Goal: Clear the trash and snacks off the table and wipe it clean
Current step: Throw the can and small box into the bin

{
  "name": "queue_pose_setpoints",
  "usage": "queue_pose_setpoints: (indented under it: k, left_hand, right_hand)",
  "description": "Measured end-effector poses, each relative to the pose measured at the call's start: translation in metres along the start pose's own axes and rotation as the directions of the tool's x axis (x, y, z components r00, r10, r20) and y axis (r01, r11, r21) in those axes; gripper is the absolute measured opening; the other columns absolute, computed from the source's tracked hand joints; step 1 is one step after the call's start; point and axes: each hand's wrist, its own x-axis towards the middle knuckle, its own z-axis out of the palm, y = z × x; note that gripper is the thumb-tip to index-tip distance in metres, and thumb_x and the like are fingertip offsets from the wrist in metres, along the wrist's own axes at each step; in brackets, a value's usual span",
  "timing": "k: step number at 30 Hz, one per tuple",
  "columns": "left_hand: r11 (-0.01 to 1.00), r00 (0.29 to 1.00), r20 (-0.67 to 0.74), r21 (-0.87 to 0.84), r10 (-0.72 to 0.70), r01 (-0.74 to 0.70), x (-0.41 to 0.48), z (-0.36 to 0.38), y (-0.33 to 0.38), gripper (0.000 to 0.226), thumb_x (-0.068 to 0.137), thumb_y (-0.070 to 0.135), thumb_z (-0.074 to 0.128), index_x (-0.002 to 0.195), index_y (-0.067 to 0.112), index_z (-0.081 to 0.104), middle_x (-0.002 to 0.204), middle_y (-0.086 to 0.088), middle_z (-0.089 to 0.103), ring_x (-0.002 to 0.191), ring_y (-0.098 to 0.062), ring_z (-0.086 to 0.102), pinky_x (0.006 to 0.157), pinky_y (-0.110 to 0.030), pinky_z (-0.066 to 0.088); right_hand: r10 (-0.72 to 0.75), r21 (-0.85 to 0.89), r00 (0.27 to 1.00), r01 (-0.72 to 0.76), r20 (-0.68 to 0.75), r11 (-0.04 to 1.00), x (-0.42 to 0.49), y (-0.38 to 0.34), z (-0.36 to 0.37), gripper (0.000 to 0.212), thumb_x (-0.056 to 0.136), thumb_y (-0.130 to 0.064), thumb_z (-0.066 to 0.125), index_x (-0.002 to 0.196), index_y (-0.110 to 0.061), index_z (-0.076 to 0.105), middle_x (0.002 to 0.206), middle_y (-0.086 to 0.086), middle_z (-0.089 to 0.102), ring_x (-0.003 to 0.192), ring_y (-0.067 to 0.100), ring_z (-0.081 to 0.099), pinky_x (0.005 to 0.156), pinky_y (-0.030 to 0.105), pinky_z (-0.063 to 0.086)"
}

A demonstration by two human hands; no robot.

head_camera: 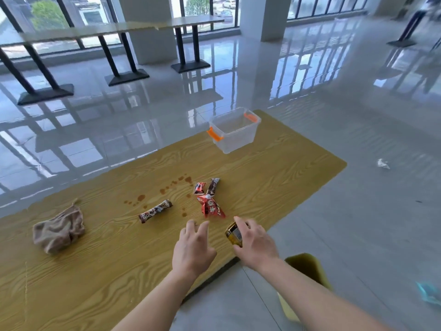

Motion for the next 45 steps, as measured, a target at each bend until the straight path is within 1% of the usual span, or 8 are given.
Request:
queue_pose_setpoints:
  k: [9, 17, 21, 26, 32, 37, 41, 45]
  left_hand:
    - [0.993, 0.992, 0.039, -0.001, 0.120, -0.120, -0.021, 0.047, 0.131, 0.059, 0.078, 0.029, 0.063, 0.134, 0.028, 0.044, 0.128, -0.003, 0.041, 0.115, -0.026, 0.046, 0.080, -0.035, 0.052]
    - [0.967, 0.958, 0.132, -0.005, 0.254, -0.256, -0.052, 0.112, 0.244, 0.062, 0.080, 0.029, 0.062, 0.138, 0.027, 0.043, 0.144, -0.002, 0.037, 0.125, -0.023, 0.041, 0.081, -0.027, 0.044]
    - [0.950, 0.934, 0.175, -0.023, 0.310, -0.311, -0.062, 0.145, 0.285, 0.067, 0.081, 0.029, 0.064, 0.143, 0.031, 0.039, 0.148, -0.003, 0.035, 0.131, -0.023, 0.038, 0.093, -0.030, 0.047]
    - [0.927, 0.888, 0.274, -0.051, 0.370, -0.371, -0.065, 0.184, 0.314, 0.069, 0.085, 0.033, 0.065, 0.147, 0.035, 0.035, 0.153, -0.001, 0.031, 0.136, -0.023, 0.036, 0.103, -0.033, 0.045]
    - [0.877, 0.808, 0.362, -0.067, 0.466, -0.476, -0.022, 0.218, 0.351, 0.069, 0.087, 0.033, 0.065, 0.148, 0.036, 0.034, 0.146, 0.000, 0.035, 0.126, -0.020, 0.043, 0.083, -0.022, 0.046]
    - [0.846, 0.742, 0.443, -0.078, 0.504, -0.528, 0.019, 0.261, 0.384, 0.070, 0.085, 0.023, 0.061, 0.150, 0.027, 0.034, 0.147, -0.005, 0.033, 0.130, -0.024, 0.040, 0.101, -0.031, 0.041]
    - [0.850, 0.719, 0.500, -0.069, 0.482, -0.522, 0.041, 0.324, 0.386, 0.072, 0.082, 0.022, 0.059, 0.150, 0.024, 0.035, 0.146, -0.006, 0.034, 0.130, -0.024, 0.039, 0.106, -0.033, 0.037]
    - [0.888, 0.719, 0.580, -0.017, 0.383, -0.460, 0.045, 0.398, 0.365, 0.074, 0.080, 0.021, 0.058, 0.150, 0.029, 0.035, 0.148, -0.003, 0.032, 0.130, -0.023, 0.040, 0.104, -0.035, 0.044]
  right_hand:
    - [0.101, 0.035, 0.994, -0.099, -0.034, 0.994, -0.056, 0.125, -0.044, 0.071, 0.088, -0.040, 0.061, 0.148, -0.028, 0.025, 0.132, 0.006, 0.046, 0.115, 0.026, 0.051, 0.091, 0.037, 0.046]
    - [0.265, 0.059, 0.964, -0.263, -0.036, 0.963, -0.119, 0.239, -0.065, 0.071, 0.086, -0.041, 0.061, 0.146, -0.030, 0.025, 0.132, 0.005, 0.045, 0.112, 0.027, 0.051, 0.085, 0.035, 0.046]
    - [0.369, 0.080, 0.929, -0.367, -0.015, 0.927, -0.145, 0.282, -0.067, 0.072, 0.085, -0.044, 0.060, 0.147, -0.032, 0.024, 0.131, 0.003, 0.044, 0.115, 0.026, 0.050, 0.087, 0.040, 0.050]
    - [0.514, 0.135, 0.858, -0.511, 0.010, 0.849, -0.173, 0.325, -0.055, 0.076, 0.086, -0.046, 0.062, 0.149, -0.032, 0.022, 0.129, 0.002, 0.045, 0.115, 0.024, 0.050, 0.089, 0.037, 0.049]
    - [0.651, 0.180, 0.759, -0.643, 0.019, 0.744, -0.172, 0.373, -0.055, 0.073, 0.086, -0.046, 0.063, 0.147, -0.029, 0.027, 0.131, 0.005, 0.046, 0.113, 0.026, 0.054, 0.087, 0.035, 0.048]
    - [0.738, 0.219, 0.671, -0.732, 0.074, 0.645, -0.151, 0.419, -0.036, 0.064, 0.085, -0.041, 0.060, 0.141, -0.030, 0.032, 0.127, 0.006, 0.048, 0.111, 0.029, 0.055, 0.086, 0.036, 0.046]
    - [0.760, 0.276, 0.638, -0.758, 0.123, 0.591, -0.130, 0.460, 0.004, 0.065, 0.081, -0.040, 0.061, 0.140, -0.029, 0.034, 0.127, 0.006, 0.047, 0.111, 0.031, 0.055, 0.086, 0.038, 0.048]
    - [0.748, 0.275, 0.621, -0.780, 0.233, 0.562, -0.117, 0.497, 0.069, 0.071, 0.082, -0.043, 0.060, 0.144, -0.030, 0.028, 0.132, 0.006, 0.044, 0.114, 0.031, 0.054, 0.088, 0.039, 0.048]
